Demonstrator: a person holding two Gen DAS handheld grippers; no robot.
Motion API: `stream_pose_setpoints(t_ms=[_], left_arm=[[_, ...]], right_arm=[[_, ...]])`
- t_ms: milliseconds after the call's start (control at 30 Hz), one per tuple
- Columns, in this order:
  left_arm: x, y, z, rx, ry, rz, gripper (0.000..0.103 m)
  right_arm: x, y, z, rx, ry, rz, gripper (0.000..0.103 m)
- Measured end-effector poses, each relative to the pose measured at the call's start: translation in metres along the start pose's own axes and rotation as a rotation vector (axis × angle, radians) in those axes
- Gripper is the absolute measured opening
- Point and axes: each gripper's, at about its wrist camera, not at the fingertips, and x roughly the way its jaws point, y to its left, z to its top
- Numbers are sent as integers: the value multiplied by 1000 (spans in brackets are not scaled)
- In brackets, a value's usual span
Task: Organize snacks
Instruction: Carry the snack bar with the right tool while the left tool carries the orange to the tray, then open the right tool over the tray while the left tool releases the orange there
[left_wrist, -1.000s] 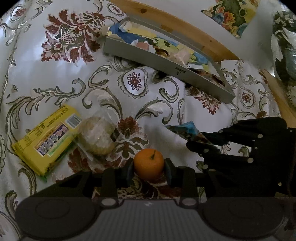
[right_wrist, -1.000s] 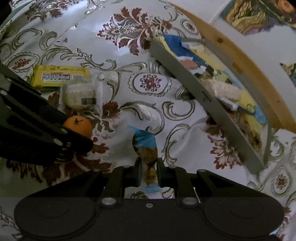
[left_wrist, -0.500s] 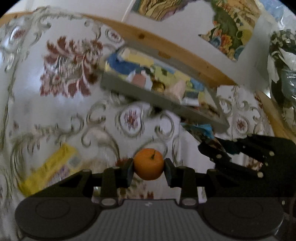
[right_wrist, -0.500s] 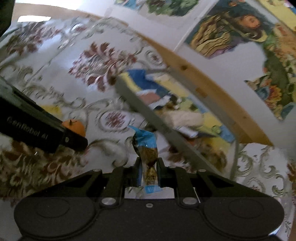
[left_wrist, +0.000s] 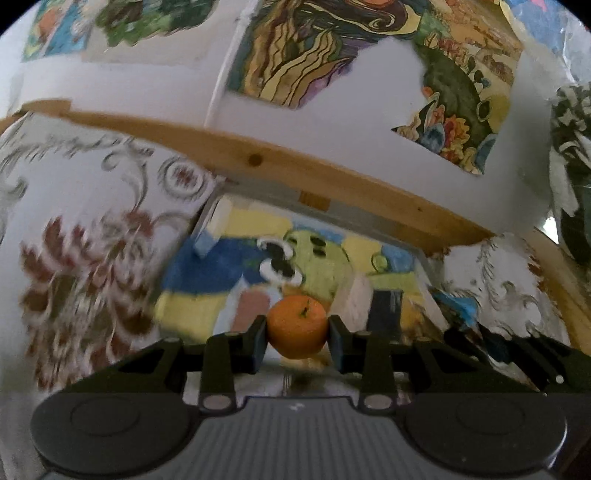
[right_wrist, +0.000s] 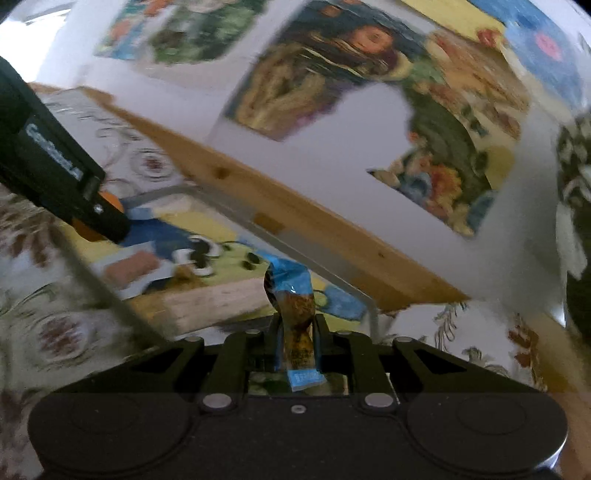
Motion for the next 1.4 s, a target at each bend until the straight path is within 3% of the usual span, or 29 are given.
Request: stream_pose_setpoints(t_ms=[200,467,667,833,1100,1400], left_arm=[[42,-10,25,69,43,26,38],[82,-18,21,94,123,76,38],[96,-21,16,75,168,102,38],[97,-25,18,90,181,122,39],[83,-27,25,85,136,127,73],[41,-22,32,68,11,168,100]], right_arm=[[43,-15,-2,70,81,-24,16],[70,-19,0,84,118,-5,17],[85,-24,0,122,150,-14,20],[85,-29,1,174,163,16,29],[73,-36,9,249,130,46,52],[30,-47,24,359,38,59,84]])
